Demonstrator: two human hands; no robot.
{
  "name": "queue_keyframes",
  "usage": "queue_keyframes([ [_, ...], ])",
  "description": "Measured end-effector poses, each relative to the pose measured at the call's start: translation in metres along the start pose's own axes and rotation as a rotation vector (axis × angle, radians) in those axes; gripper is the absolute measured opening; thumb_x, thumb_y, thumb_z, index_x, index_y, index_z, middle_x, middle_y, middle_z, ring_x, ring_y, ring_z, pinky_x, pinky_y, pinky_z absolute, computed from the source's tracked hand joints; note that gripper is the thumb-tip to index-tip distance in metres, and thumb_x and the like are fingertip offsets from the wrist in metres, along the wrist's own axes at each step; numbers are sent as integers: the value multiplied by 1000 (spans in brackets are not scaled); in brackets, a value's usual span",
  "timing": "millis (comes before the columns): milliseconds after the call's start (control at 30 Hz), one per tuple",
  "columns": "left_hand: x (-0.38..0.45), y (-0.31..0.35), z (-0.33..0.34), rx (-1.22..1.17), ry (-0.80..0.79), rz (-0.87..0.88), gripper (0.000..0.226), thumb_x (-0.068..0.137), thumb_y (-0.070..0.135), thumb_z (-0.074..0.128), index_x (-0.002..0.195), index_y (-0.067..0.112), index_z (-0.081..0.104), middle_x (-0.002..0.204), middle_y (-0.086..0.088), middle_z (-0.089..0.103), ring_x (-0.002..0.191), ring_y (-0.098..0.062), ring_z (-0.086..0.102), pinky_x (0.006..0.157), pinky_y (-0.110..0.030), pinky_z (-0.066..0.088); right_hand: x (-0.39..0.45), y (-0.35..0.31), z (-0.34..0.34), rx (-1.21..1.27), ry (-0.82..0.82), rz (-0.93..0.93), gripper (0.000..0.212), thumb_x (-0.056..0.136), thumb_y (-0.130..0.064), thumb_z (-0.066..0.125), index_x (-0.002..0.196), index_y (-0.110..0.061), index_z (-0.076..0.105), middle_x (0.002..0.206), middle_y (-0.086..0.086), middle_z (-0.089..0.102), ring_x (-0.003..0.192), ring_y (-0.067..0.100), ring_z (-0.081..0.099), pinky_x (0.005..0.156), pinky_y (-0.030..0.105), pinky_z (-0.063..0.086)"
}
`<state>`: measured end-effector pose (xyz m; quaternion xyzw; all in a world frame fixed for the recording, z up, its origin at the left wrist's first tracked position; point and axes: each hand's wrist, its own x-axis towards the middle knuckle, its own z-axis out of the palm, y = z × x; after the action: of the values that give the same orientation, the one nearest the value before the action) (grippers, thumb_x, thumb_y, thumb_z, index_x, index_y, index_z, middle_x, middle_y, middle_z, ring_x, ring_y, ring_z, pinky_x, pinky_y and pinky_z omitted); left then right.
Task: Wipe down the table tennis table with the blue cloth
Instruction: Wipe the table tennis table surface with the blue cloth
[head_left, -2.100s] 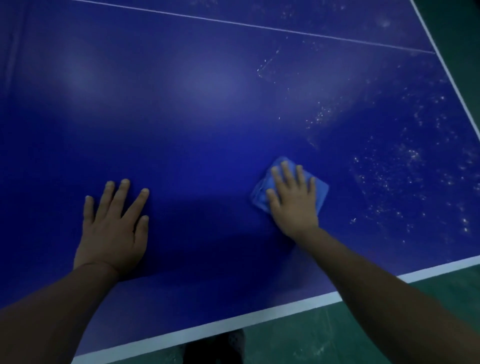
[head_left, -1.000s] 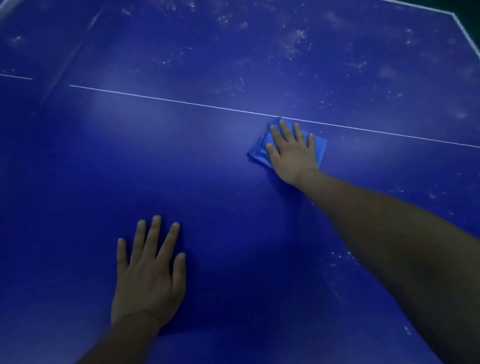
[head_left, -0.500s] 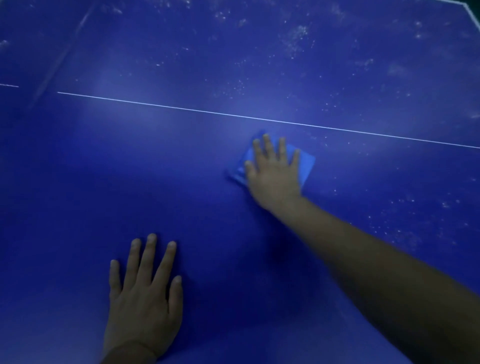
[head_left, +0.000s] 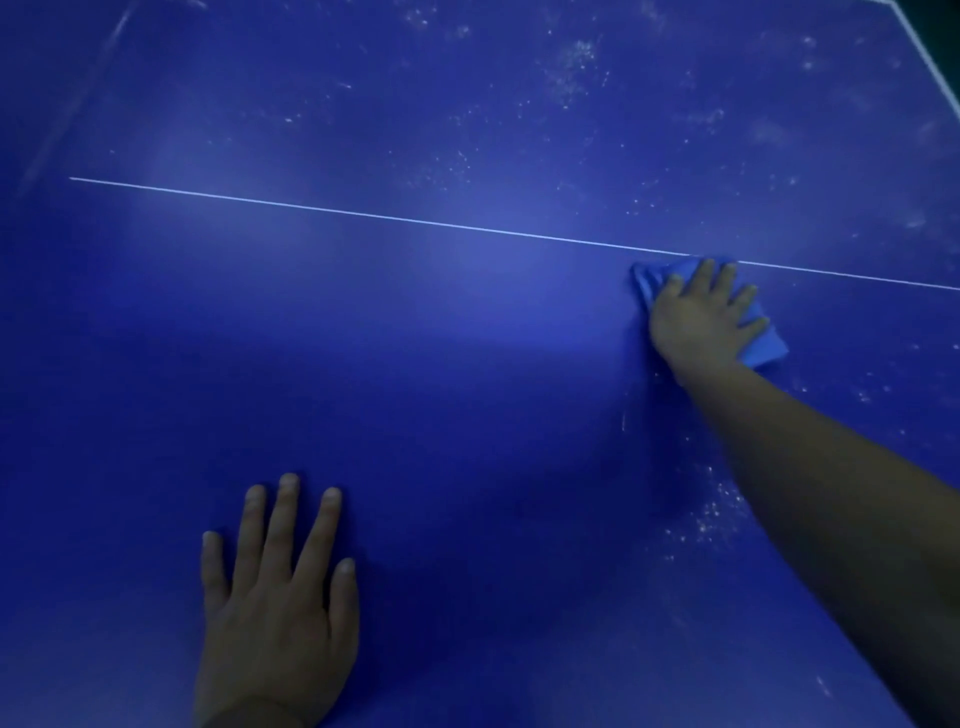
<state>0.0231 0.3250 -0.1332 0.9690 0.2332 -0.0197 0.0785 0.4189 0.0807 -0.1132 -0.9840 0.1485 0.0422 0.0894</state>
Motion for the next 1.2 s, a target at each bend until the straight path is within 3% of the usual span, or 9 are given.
queue_keyframes([
  [267,3,0,0,29,-24,-12,63,96,47,31,155,27,34,165,-4,23,154,-26,13,122,-47,-4,-93,-83,29,-101,-181,-1130,53,104,-45,37,152,-24,40,165,-2,22,153,24,13,122,51,5],
  [400,1,1,-1,1,-18,-19,64,95,47,31,156,28,31,166,-3,22,154,-26,13,123,-47,-4,5,-17,14,-166,78,-513,62,101,-47,22,153,-18,36,164,9,26,149,37,23,117,58,21],
  [500,1,0,0,16,-17,-16,64,95,47,31,156,28,30,165,-3,22,153,-27,15,122,-46,-4,28,14,-2,6,50,33,63,103,-49,21,158,-18,25,167,7,13,152,40,8,119,63,8],
  [567,2,-1,0,35,-28,-15,64,95,48,31,156,28,30,166,-2,20,154,-26,13,122,-47,-3,1,-7,5,-8,20,-57,63,104,-48,23,159,-17,20,168,7,10,153,38,4,119,62,4],
  [767,2,-1,2,46,-16,-18,63,97,50,27,156,29,29,166,-2,20,156,-21,4,122,-46,-3,-104,-44,26,-187,-209,-1088,67,98,-57,20,159,-28,21,168,-4,10,155,27,4,121,51,0],
  [867,3,1,0,18,-11,-12,64,95,48,30,155,27,31,165,-4,23,154,-27,12,122,-46,-4,-28,-11,11,-213,-2,-706,80,90,-61,7,157,-23,28,166,2,19,152,34,15,120,55,16],
  [1000,2,1,0,41,-18,-1,64,96,47,29,157,25,30,166,-6,22,155,-28,11,123,-49,-3,24,12,-7,-44,-37,-207,64,102,-53,22,159,-23,19,168,1,8,153,34,3,120,61,5],
  [1100,1,-2,0,44,-26,4,63,98,48,28,157,25,28,166,-5,20,155,-27,9,123,-50,-2,-39,0,14,-135,-44,-622,67,99,-53,19,158,-21,25,167,5,16,152,39,13,118,64,14],
  [1200,0,0,0,25,-28,-1,63,98,49,27,157,25,29,166,-5,20,155,-26,7,123,-48,-4,-139,37,21,-219,-154,-1476,61,99,-52,32,153,-22,38,162,8,30,149,43,23,115,68,19],
])
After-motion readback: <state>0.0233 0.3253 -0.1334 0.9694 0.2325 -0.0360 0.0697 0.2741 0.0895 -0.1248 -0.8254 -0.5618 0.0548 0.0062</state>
